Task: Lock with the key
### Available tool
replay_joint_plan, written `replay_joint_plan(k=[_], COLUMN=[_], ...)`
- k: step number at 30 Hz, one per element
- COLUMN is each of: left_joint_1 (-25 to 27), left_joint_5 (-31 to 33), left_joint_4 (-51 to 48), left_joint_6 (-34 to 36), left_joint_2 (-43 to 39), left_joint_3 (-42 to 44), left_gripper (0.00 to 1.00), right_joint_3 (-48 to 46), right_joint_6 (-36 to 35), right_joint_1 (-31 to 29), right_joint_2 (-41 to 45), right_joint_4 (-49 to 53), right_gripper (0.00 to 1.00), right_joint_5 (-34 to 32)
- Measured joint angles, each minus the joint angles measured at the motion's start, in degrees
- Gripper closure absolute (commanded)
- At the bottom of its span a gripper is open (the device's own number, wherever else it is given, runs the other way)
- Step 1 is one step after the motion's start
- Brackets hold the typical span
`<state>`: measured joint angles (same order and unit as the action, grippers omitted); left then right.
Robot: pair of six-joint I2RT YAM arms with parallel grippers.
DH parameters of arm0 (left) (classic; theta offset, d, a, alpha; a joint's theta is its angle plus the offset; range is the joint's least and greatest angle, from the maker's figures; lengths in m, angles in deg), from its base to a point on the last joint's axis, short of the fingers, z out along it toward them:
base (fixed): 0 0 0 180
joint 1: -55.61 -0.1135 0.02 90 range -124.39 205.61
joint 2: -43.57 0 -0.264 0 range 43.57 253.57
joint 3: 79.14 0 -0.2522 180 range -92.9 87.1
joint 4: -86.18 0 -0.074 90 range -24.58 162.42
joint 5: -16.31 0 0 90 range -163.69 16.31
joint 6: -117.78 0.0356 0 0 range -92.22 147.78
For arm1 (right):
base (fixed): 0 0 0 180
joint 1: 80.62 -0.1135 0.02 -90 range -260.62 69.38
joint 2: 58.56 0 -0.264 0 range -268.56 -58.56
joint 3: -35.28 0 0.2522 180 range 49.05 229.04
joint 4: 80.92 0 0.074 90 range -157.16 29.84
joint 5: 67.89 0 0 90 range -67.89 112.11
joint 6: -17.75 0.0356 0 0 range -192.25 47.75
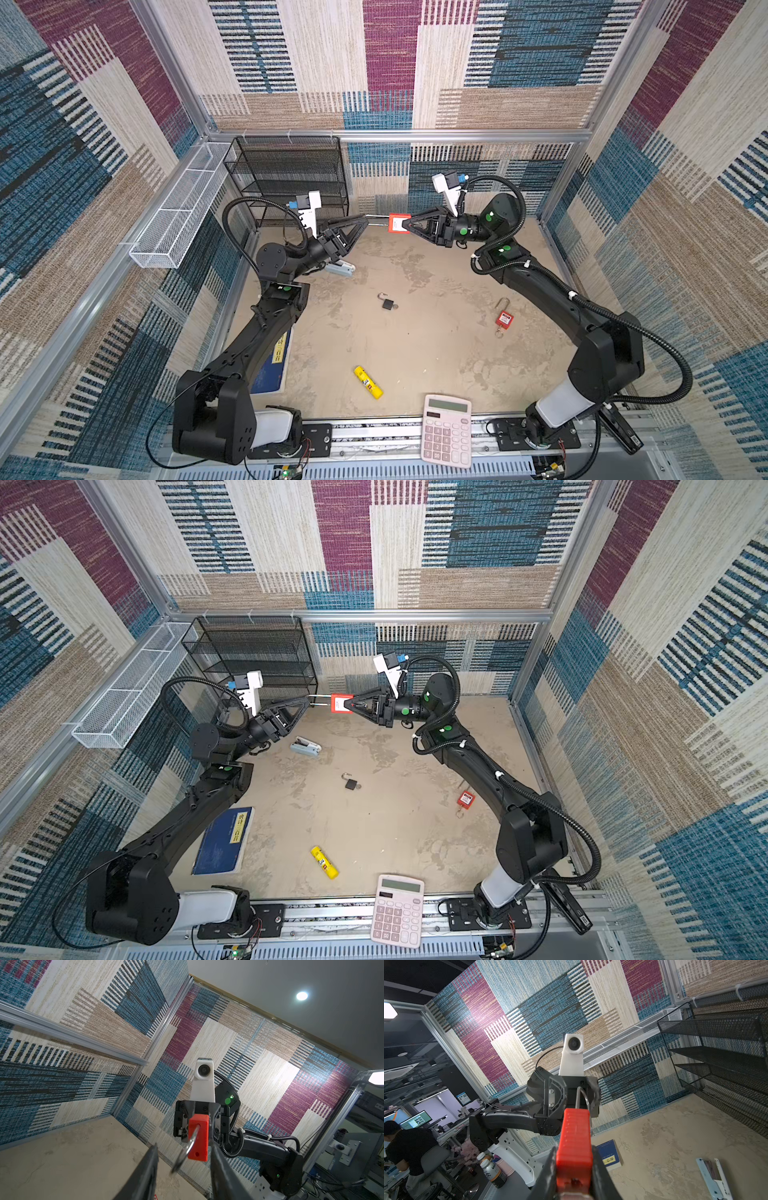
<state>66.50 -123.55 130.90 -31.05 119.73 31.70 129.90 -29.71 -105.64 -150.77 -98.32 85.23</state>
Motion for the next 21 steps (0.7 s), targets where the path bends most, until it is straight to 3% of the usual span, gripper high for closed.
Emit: replay_joint_plan(k=[8,21], left_joint_1=[0.0,-0.1], left_joint_5=[-0.1,0.1], left_joint_4=[0.8,3.0], left_joint_6=[-1.1,-3.4], left_joint_2=[-0.1,0.1], left_joint_3=[0.0,0.7], left_gripper=[1.00,1.00], right_joint_3=[0.9,2.5], right_joint_6=[0.0,-0.6], right_joint_1=[0.1,0.0], right_joint_2=[-0.9,-3.1], right_joint_4=[0.0,-2.4], right_gripper=[0.91,0.94], right_joint_5=[0.7,1.6])
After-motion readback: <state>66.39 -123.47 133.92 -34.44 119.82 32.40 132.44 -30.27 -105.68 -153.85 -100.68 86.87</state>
